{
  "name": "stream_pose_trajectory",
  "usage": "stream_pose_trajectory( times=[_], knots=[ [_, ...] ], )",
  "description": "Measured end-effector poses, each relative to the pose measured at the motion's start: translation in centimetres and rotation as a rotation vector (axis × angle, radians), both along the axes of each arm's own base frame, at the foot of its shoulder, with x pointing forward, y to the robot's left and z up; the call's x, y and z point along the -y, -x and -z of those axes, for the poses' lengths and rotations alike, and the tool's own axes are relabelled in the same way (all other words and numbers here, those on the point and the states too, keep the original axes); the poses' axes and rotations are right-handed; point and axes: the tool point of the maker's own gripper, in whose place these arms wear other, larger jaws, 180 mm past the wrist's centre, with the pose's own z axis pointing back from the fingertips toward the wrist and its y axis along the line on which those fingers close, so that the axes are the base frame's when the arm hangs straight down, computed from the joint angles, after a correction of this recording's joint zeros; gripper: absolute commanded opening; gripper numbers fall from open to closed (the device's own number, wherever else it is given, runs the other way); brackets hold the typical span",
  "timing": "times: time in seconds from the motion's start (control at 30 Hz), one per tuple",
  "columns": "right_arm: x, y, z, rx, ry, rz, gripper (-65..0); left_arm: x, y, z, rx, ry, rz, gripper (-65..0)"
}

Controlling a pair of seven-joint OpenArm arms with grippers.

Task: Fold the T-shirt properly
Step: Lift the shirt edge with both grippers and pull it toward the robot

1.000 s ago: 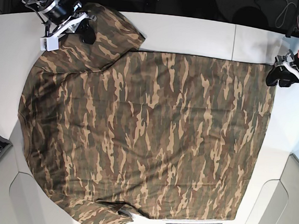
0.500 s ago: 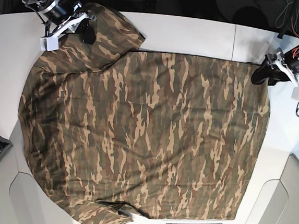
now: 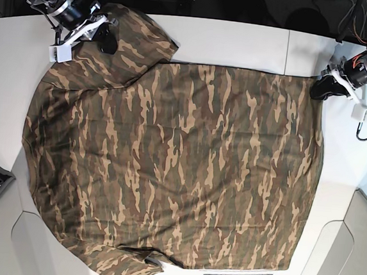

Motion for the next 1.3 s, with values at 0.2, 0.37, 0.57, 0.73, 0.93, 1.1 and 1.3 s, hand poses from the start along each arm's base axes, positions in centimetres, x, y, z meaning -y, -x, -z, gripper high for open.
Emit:
stream_pose_trajectory(
  times=[0.2, 0.37, 0.57, 0.73, 0.93, 1.1, 1.3],
  knots=[
    [0.7, 0.7, -0.8, -0.048, -0.011, -0.017, -65.0, -0.2, 0.0, -0.8, -0.001, -0.003, 0.007, -65.0],
    [2.4, -0.8, -3.7, 0.05, -0.022, 0.018, -65.0, -1.8, -1.5, -4.6, 0.098, 0.002, -0.035, -65.0],
    [4.5, -3.6, -7.1, 0.175, 0.008, 0.067, -65.0, -1.0, -2.3, -6.3, 0.15, 0.003, -0.01, -65.0],
    [5.2, -6.6, -9.2, 0.272, 0.015, 0.085, -65.0, -1.4, -3.6, -7.3, 0.208, -0.018, -0.024, -65.0],
    [5.6, -10.0, -10.9, 0.356, 0.057, 0.076, -65.0, -1.8, -6.7, -9.3, 0.296, -0.062, -0.026, -65.0],
    [5.9, -12.4, -11.9, 0.401, 0.062, 0.082, -65.0, -2.2, -8.3, -9.3, 0.322, -0.109, -0.032, -65.0],
    [6.5, -15.9, -11.7, 0.413, 0.04, 0.11, -65.0, -1.3, -10.2, -9.2, 0.374, -0.188, 0.003, -65.0]
  ],
)
